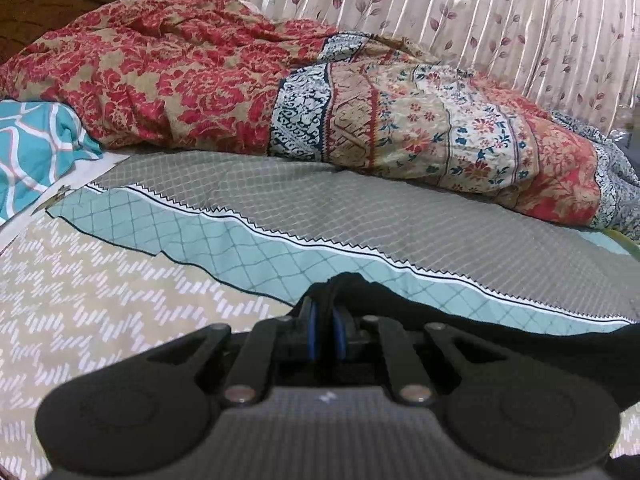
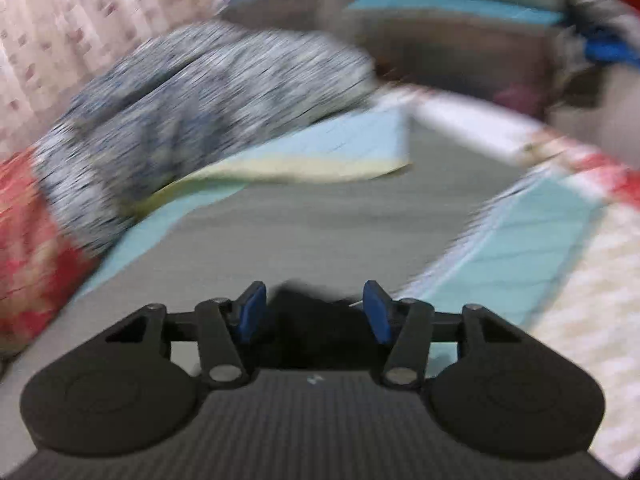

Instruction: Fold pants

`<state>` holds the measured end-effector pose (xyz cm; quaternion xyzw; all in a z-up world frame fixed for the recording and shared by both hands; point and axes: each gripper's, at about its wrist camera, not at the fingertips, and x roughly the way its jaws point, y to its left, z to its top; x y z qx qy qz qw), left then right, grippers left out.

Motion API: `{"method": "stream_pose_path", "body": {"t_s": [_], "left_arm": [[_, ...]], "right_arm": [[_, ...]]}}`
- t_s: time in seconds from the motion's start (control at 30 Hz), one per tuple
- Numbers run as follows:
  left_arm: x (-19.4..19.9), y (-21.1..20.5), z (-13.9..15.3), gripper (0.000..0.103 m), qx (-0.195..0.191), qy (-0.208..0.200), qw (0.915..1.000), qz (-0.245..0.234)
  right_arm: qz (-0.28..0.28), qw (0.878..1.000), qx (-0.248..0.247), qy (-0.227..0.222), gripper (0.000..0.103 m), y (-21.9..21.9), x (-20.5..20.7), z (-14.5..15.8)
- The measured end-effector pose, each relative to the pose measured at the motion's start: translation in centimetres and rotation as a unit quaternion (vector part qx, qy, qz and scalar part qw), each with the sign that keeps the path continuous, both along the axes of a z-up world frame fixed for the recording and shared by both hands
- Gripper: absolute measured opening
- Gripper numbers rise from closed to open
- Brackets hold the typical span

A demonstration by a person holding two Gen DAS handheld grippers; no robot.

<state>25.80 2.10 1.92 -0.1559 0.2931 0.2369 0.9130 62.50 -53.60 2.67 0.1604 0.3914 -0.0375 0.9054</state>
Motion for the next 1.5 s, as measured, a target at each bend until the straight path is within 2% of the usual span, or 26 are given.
{"method": "stream_pose_path", "body": {"t_s": [0.07,0.17,0.23,0.3,0.33,0.37,0.5,0.7,1.0,1.23,1.5], "left_arm": [[-0.1,-0.2,0.1,0.009,0.007,0.000,1.0000,-0.003],[-0.2,-0.3,0.2,0.008,0.015,0.000,0.9999,-0.006],[-0.4,-0.3,0.2,0.008,0.017,-0.001,0.9998,-0.007],[-0.6,-0.2,0.4,0.008,0.017,-0.007,0.9998,-0.005],[-0.8,-0.2,0.6,0.008,0.019,-0.010,0.9998,-0.005],[-1.0,-0.3,0.7,0.008,0.020,-0.013,0.9997,-0.004],[-2.1,-1.1,1.7,0.008,0.024,-0.023,0.9994,-0.005],[-6.1,-2.5,4.7,0.007,0.021,-0.051,0.9985,-0.008],[-14.8,-5.2,6.5,0.008,0.003,-0.073,0.9972,-0.014],[-21.4,-8.0,6.7,0.007,0.003,-0.078,0.9967,-0.022],[-26.8,-9.6,5.7,0.007,-0.023,-0.074,0.9968,-0.018]], "right_arm": [[-0.001,1.000,0.012,0.020,0.067,1.9,1.2,-0.9],[-0.033,0.997,0.025,0.066,0.067,2.5,2.9,-3.1],[-0.051,0.995,0.014,0.086,0.063,2.8,3.5,-4.6],[-0.069,0.994,-0.017,0.080,0.026,3.4,3.2,-4.8],[-0.070,0.994,-0.032,0.081,0.020,3.4,3.2,-4.6],[-0.060,0.995,-0.024,0.073,0.011,3.1,2.8,-4.3],[-0.066,0.997,0.033,0.032,0.010,0.9,0.5,-2.2],[-0.069,0.990,0.126,-0.016,0.010,-2.7,-3.0,2.1],[-0.049,0.980,0.187,-0.053,0.010,-9.5,-11.9,6.3],[-0.039,0.976,0.208,-0.059,0.010,-14.4,-19.6,6.3],[-0.064,0.968,0.237,-0.046,0.010,-19.3,-26.2,3.5]]}}
